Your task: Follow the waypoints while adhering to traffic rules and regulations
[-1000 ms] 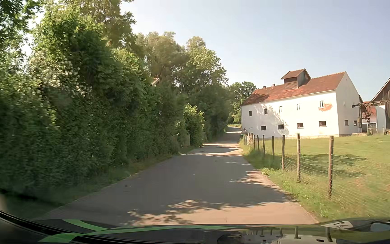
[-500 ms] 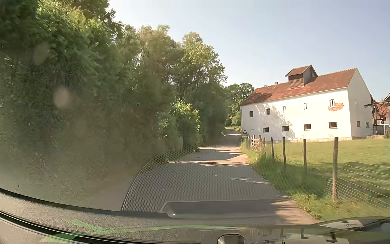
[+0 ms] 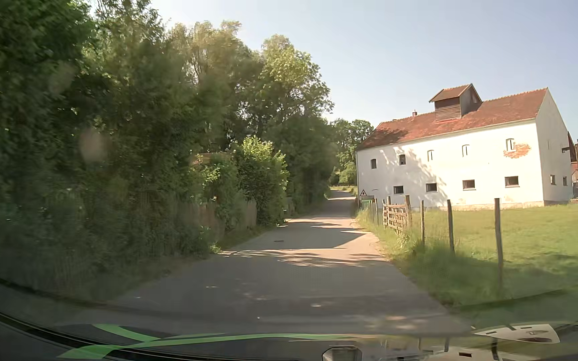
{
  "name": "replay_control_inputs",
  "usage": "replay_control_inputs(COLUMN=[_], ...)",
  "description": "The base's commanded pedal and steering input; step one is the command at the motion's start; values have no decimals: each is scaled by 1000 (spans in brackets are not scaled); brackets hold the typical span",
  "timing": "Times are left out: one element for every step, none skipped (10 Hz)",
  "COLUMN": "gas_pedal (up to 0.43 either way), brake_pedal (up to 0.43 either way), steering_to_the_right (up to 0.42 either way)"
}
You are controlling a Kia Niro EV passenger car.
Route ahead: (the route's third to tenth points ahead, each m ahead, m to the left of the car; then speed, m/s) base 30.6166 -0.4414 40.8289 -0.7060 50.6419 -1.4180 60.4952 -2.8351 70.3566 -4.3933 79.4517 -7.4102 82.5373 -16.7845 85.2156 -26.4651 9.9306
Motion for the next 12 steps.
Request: replay_control_inputs(gas_pedal=[138, 138, 138, 130, 130, 98, 98, 79, 67, 59, 28, 28], brake_pedal=[0, 0, 0, 0, 0, 0, 0, 0, 0, 0, 0, 0], steering_to_the_right=[9, 9, 9, 8, 8, 8, 8, 8, 8, 8, 8, 8])
